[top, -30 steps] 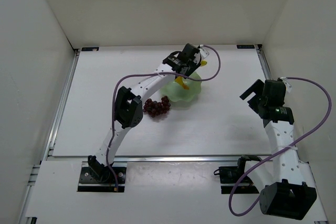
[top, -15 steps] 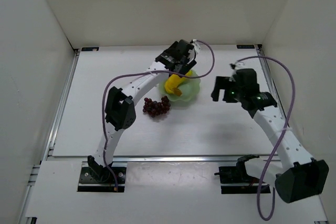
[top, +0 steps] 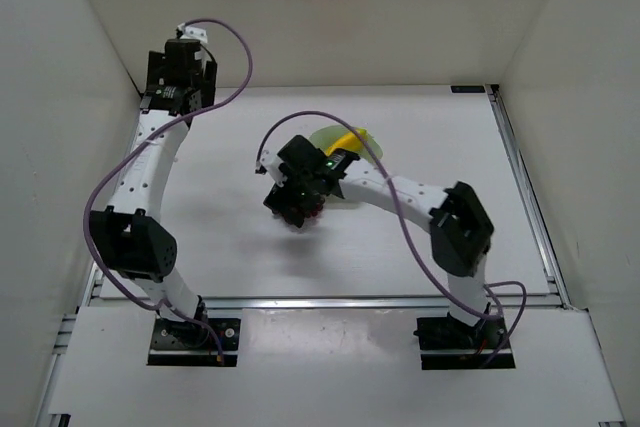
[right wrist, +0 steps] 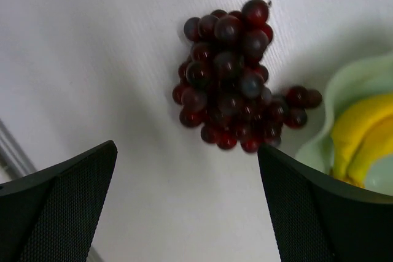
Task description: Place and organize the fake fruits in the fruit bowl
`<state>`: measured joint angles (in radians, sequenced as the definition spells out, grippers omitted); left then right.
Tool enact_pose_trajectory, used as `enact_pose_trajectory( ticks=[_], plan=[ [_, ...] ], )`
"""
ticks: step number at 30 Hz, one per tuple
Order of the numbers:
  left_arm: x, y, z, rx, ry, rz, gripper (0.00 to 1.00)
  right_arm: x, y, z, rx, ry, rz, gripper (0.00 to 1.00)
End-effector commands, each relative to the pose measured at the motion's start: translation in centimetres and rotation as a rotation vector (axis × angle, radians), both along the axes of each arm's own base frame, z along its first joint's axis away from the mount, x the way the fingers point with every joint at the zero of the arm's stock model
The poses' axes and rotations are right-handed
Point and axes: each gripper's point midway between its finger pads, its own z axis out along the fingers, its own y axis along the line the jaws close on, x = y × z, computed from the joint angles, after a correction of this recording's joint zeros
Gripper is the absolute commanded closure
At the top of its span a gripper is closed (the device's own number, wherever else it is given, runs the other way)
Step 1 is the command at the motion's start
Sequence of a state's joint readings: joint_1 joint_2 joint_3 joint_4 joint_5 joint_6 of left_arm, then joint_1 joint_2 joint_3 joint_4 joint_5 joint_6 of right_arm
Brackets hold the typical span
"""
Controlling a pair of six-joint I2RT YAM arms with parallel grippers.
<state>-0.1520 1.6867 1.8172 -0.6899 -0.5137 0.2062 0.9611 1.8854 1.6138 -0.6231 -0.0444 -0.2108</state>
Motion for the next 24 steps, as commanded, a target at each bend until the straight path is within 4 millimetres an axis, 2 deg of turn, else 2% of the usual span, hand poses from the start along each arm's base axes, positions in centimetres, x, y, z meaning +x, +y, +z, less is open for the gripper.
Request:
enact_pose_trajectory(
  ticks=[1, 3, 4, 5, 7, 8, 10, 12, 13, 16, 17, 20, 22, 23, 24],
  plan=[
    [-2.5, 1.0, -2.7, -0.077, 0.071, 0.025, 0.00, 1.3, 0.1, -1.9, -0.099, -0.018, 0.041, 0.01],
    [-3.3, 2.6, -3.3, -0.100, 0.078, 0.057, 0.00, 2.1, 1.8, -3.2, -0.094, -0.021, 0.016, 0.01],
    [-3.4, 2.8, -3.5, -0.117, 0.086, 0.061, 0.00, 2.7, 2.0, -3.7, -0.101, -0.023, -0.017, 0.01],
    [-3.5, 2.8, -3.9, -0.116, 0.095, 0.062, 0.00, 3.7, 1.9, -5.3, -0.148, -0.040, -0.052, 0.01],
    [-3.8, 3.2, -4.3, -0.129, 0.110, 0.072, 0.00, 5.0, 2.7, -5.3, -0.167, -0.098, -0.090, 0.01],
    [-3.8, 3.2, -4.3, -0.129, 0.110, 0.072, 0.00, 5.1, 2.8, -6.5, -0.195, -0.105, -0.104, 0.01],
    [-3.8, 2.8, -4.9, -0.146, 0.128, 0.062, 0.00, 5.1, 2.7, -6.8, -0.211, -0.125, -0.123, 0.01],
    [-3.6, 2.6, -4.6, -0.159, 0.117, 0.059, 0.00, 4.3, 2.9, -7.5, -0.207, -0.103, -0.125, 0.07],
    [-3.8, 2.6, -4.7, -0.158, 0.126, 0.059, 0.00, 4.1, 2.9, -8.0, -0.211, -0.092, -0.119, 0.22],
    [-3.7, 3.0, -5.1, -0.158, 0.135, 0.069, 0.00, 2.5, 4.1, -8.1, -0.189, -0.060, -0.071, 0.48],
    [-3.9, 3.0, -5.3, -0.158, 0.144, 0.070, 0.00, 2.2, 4.2, -8.1, -0.181, -0.046, -0.072, 0.70],
    [-4.0, 3.0, -5.6, -0.157, 0.153, 0.071, 0.00, 2.1, 5.0, -5.3, -0.122, -0.036, -0.089, 0.93],
    [-4.2, 3.5, -5.2, -0.158, 0.143, 0.081, 0.00, 1.6, 5.9, -2.6, -0.049, -0.020, -0.084, 0.94],
    [-4.2, 3.5, -5.6, -0.165, 0.149, 0.086, 0.00, 1.2, 6.4, 0.7, 0.028, -0.024, -0.080, 0.94],
    [-4.2, 3.5, -5.6, -0.165, 0.149, 0.086, 0.00, 1.2, 6.5, 2.5, 0.093, 0.012, -0.117, 0.94]
  ],
)
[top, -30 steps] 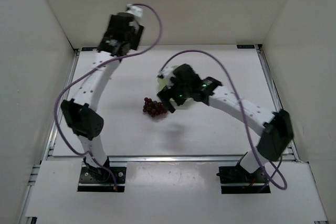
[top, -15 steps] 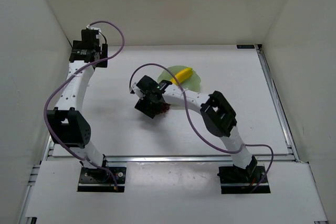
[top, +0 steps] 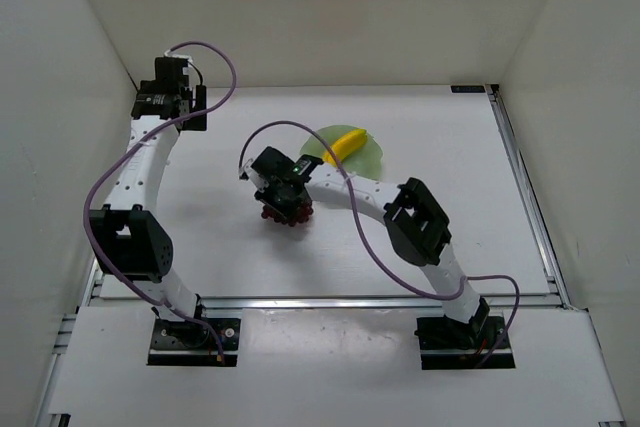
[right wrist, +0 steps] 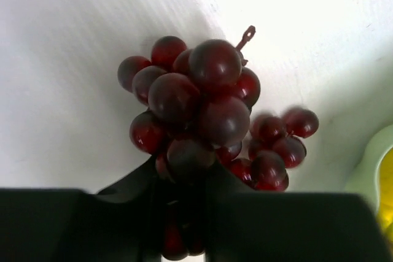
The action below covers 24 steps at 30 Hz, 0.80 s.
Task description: Place and organize the fake fruits in the fruit bowl
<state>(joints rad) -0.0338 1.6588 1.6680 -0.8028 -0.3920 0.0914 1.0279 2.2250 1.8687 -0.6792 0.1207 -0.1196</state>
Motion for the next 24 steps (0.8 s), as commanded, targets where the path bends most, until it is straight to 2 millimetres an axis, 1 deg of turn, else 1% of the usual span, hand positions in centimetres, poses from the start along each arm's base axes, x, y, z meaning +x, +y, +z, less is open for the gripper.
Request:
enact_pose_trajectory(
  ticks=[1, 2, 3, 4, 5, 6, 7, 8, 9, 10, 11, 12, 13, 14, 15, 17, 18, 20, 21, 22, 23, 24],
  plan=[
    [-0.9, 0.6, 1.4, -0.024, -0.040, 0.022, 0.00, -0.7, 2.3, 14.0, 0.384, 0.040, -0.025, 0.94],
    [-0.9, 0.6, 1.4, -0.024, -0.039, 0.023, 0.00, -0.3, 2.5, 16.2, 0.477, 0.056, -0.047, 0.94],
    [-0.9, 0.6, 1.4, -0.030, -0.043, 0.028, 0.00, -0.1, 1.8, 16.9, 0.526, 0.098, -0.082, 0.94],
    [-1.2, 1.0, 1.4, -0.030, -0.043, 0.039, 0.00, 1.5, 0.0, 19.7, 0.626, 0.131, -0.191, 0.94],
    [-1.2, 1.1, 1.4, -0.030, -0.043, 0.039, 0.00, 2.4, -1.0, 20.5, 0.673, 0.152, -0.242, 0.94],
    [-1.2, 1.1, 1.4, -0.030, -0.043, 0.039, 0.00, 3.7, -2.0, 21.2, 0.714, 0.153, -0.306, 0.94],
    [-1.3, 1.4, 1.4, -0.030, -0.043, 0.048, 0.00, 6.1, -4.9, 21.2, 0.727, 0.142, -0.420, 0.94],
    [-1.3, 1.3, 1.3, -0.036, -0.043, 0.041, 0.00, 7.2, -6.2, 21.1, 0.740, 0.157, -0.512, 0.94],
    [-1.4, 1.3, 0.9, -0.036, -0.032, 0.042, 0.00, 9.3, -8.7, 20.8, 0.743, 0.135, -0.601, 0.95],
    [-1.4, 1.3, 0.9, -0.042, -0.035, 0.047, 0.00, 10.1, -10.5, 19.6, 0.716, 0.131, -0.680, 0.95],
    [-1.4, 1.3, 0.9, -0.042, -0.035, 0.047, 0.00, 10.6, -11.6, 19.0, 0.709, 0.145, -0.727, 0.95],
    [-1.4, 1.3, 0.9, -0.042, -0.035, 0.047, 0.00, 11.8, -13.6, 18.3, 0.703, 0.153, -0.797, 0.95],
    [-1.5, 1.6, 0.5, -0.042, -0.027, 0.057, 0.00, 12.0, -14.6, 17.6, 0.687, 0.160, -0.824, 0.95],
    [-1.7, 1.6, 0.9, -0.042, -0.036, 0.057, 0.00, 12.3, -15.3, 17.0, 0.678, 0.163, -0.843, 0.95],
    [-1.6, 1.5, 0.9, -0.048, -0.035, 0.050, 0.00, 12.9, -16.3, 15.8, 0.663, 0.176, -0.886, 0.95],
    [-1.7, 1.9, 0.9, -0.048, -0.036, 0.059, 0.00, 13.3, -16.9, 14.6, 0.649, 0.205, -0.901, 0.95],
    [-1.7, 1.9, 0.9, -0.048, -0.036, 0.059, 0.00, 14.0, -16.9, 14.1, 0.652, 0.210, -0.906, 0.95],
    [-1.7, 1.9, 0.9, -0.048, -0.036, 0.059, 0.00, 13.9, -16.1, 13.8, 0.662, 0.252, -0.878, 0.95],
    [-1.7, 1.9, 0.9, -0.048, -0.036, 0.059, 0.00, 14.3, -16.1, 13.0, 0.652, 0.268, -0.876, 0.95],
    [-1.7, 1.9, 0.9, -0.048, -0.036, 0.059, 0.00, 14.6, -16.0, 12.8, 0.651, 0.269, -0.877, 0.95],
    [-1.7, 1.9, 0.9, -0.048, -0.036, 0.059, 0.00, 14.7, -16.0, 12.0, 0.640, 0.285, -0.890, 0.95],
    [-1.8, 1.9, 0.4, -0.048, -0.025, 0.059, 0.00, 14.7, -15.9, 12.0, 0.643, 0.290, -0.898, 0.94]
  ],
)
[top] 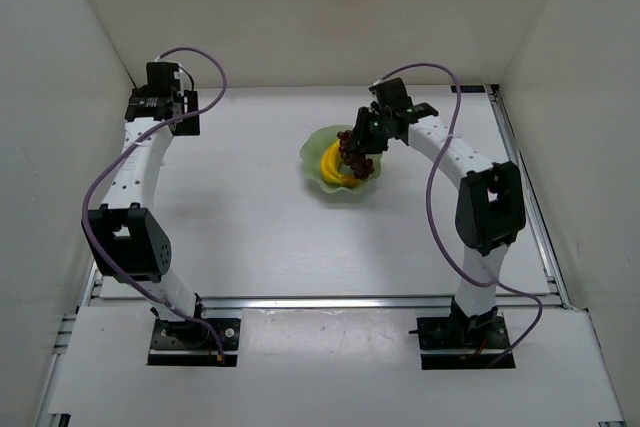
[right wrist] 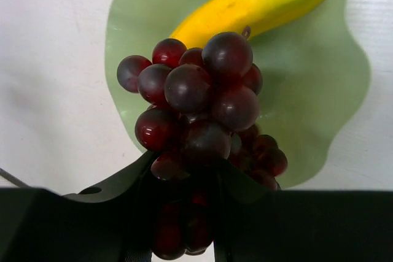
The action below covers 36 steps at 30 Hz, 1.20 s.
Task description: Place and organize the fake fruits in the fruit bowl
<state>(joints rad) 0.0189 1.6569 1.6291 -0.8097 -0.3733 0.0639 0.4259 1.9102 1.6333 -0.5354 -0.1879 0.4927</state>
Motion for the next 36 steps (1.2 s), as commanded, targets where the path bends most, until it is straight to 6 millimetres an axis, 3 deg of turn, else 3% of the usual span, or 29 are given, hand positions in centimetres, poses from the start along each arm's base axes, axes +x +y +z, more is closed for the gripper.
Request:
enact_pose_trajectory(
  ticks=[1, 3, 4, 6, 8, 9, 12, 13, 15, 16, 17, 18, 21, 22, 24, 29, 32, 36],
  plan=[
    [-0.9, 0.0, 2.1, -0.015, -0.059, 0.003, 0.00, 0.7, 1.1, 2.0, 0.069, -0.023, 0.010, 0.89],
    [-1.0, 0.0, 1.7, -0.016, -0.050, 0.004, 0.00, 0.8, 1.0, 1.3, 0.057, -0.015, 0.003, 0.75],
    [-1.0, 0.0, 1.7, -0.016, -0.050, 0.004, 0.00, 0.7, 0.9, 0.5, 0.053, 0.008, -0.004, 0.47],
    [-1.1, 0.4, 1.7, -0.015, -0.050, 0.013, 0.00, 0.5, 0.8, 0.6, 0.049, 0.001, 0.004, 0.15],
    [-1.1, 0.4, 1.7, -0.015, -0.050, 0.013, 0.00, 0.5, 0.5, 1.6, 0.043, -0.031, 0.007, 0.03],
    [-1.0, 0.2, 1.7, -0.028, -0.054, 0.012, 0.00, 0.2, 0.5, 3.9, 0.018, -0.111, 0.018, 0.00],
    [-1.1, 0.6, 1.7, -0.028, -0.054, 0.021, 0.00, 0.0, -0.4, 7.4, 0.016, -0.204, 0.006, 0.00],
    [-1.2, 1.0, 1.7, -0.027, -0.054, 0.030, 0.00, -0.4, -1.1, 10.1, 0.020, -0.271, -0.005, 0.00],
    [-1.4, 1.3, 1.5, -0.028, -0.045, 0.040, 0.00, -0.7, -3.5, 11.6, -0.017, -0.315, -0.068, 0.00],
    [-1.6, 1.8, 1.5, -0.034, -0.049, 0.060, 0.00, -1.2, -5.7, 13.7, -0.013, -0.357, -0.116, 0.00],
    [-1.7, 2.0, 1.9, -0.042, -0.060, 0.061, 0.00, -1.5, -7.2, 13.9, -0.021, -0.365, -0.148, 0.00],
    [-1.9, 2.6, 1.5, -0.061, -0.057, 0.080, 0.00, -2.0, -10.4, 13.6, -0.027, -0.355, -0.222, 0.00],
    [-2.9, 4.0, 0.2, -0.098, -0.041, 0.131, 0.00, -3.4, -15.2, 11.4, -0.041, -0.288, -0.310, 0.00],
    [-3.2, 4.2, -0.3, -0.108, -0.030, 0.134, 0.00, -4.5, -18.3, 9.1, -0.061, -0.229, -0.380, 0.00],
    [-3.8, 4.9, -0.7, -0.117, -0.025, 0.163, 0.00, -5.8, -21.9, 6.8, -0.071, -0.157, -0.467, 0.00],
    [-5.2, 5.5, -1.9, -0.158, -0.016, 0.208, 0.00, -9.5, -24.6, 1.1, -0.088, -0.009, -0.536, 0.00],
    [-5.7, 5.7, -2.5, -0.178, -0.003, 0.211, 0.00, -10.2, -25.7, 0.1, -0.098, 0.017, -0.573, 0.00],
    [-6.0, 5.7, -2.6, -0.210, -0.010, 0.212, 0.00, -10.4, -25.7, -0.3, -0.100, 0.028, -0.573, 0.00]
  ],
)
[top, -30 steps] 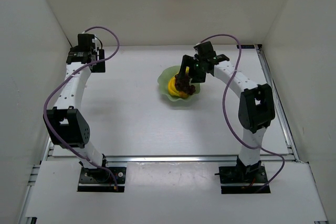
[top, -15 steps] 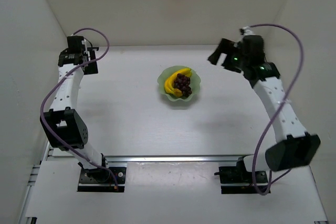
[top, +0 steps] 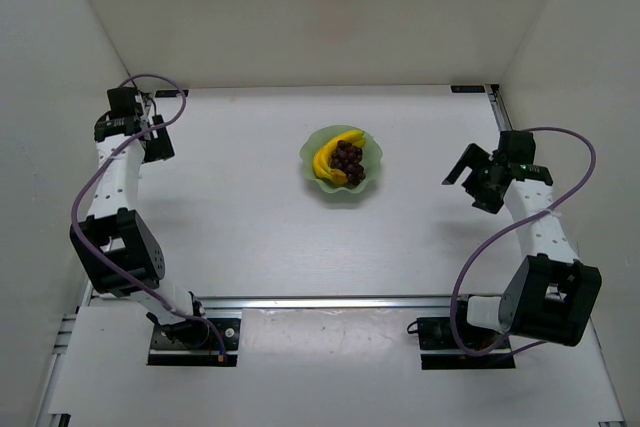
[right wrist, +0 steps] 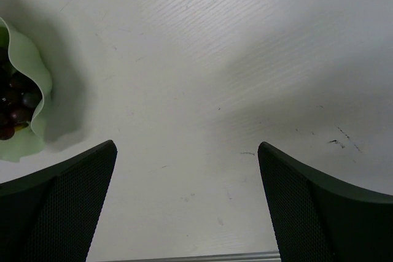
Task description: Place and organize the fake fruits in the fruit bowl
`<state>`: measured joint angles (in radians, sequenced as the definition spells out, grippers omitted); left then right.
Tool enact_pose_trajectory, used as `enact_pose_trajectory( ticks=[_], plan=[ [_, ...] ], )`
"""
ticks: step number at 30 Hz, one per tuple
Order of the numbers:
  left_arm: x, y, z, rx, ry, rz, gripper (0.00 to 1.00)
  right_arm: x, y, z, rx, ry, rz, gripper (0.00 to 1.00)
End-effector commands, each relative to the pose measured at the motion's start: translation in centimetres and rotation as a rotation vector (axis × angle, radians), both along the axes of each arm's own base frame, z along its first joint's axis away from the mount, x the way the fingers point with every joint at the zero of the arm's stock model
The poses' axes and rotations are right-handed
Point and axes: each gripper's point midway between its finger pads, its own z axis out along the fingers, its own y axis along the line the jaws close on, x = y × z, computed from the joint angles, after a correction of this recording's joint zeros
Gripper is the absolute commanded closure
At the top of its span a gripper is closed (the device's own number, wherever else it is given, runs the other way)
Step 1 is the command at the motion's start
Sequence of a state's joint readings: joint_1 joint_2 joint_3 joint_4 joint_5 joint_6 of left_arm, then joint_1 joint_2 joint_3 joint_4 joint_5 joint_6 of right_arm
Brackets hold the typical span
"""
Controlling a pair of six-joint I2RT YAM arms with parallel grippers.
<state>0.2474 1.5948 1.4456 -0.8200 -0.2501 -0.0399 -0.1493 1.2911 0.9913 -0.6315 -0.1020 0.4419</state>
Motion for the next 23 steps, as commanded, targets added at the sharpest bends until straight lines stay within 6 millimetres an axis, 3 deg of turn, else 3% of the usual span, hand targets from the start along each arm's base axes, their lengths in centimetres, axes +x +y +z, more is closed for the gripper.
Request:
enact_pose_trajectory(
  ticks=[1, 14, 23],
  plan=[
    [-0.6, -0.5, 2.9, -0.028, -0.101, -0.001, 0.00, 0.7, 0.0, 1.6, -0.005, -0.067, 0.016, 0.00],
    [-0.9, -0.5, 2.1, -0.042, -0.084, 0.001, 0.00, 0.0, 0.1, 0.2, 0.002, -0.028, 0.016, 0.00],
    [-1.2, -0.7, 2.3, -0.072, -0.098, -0.018, 0.00, 0.0, -0.1, 0.4, -0.007, -0.036, 0.011, 0.00]
  ],
)
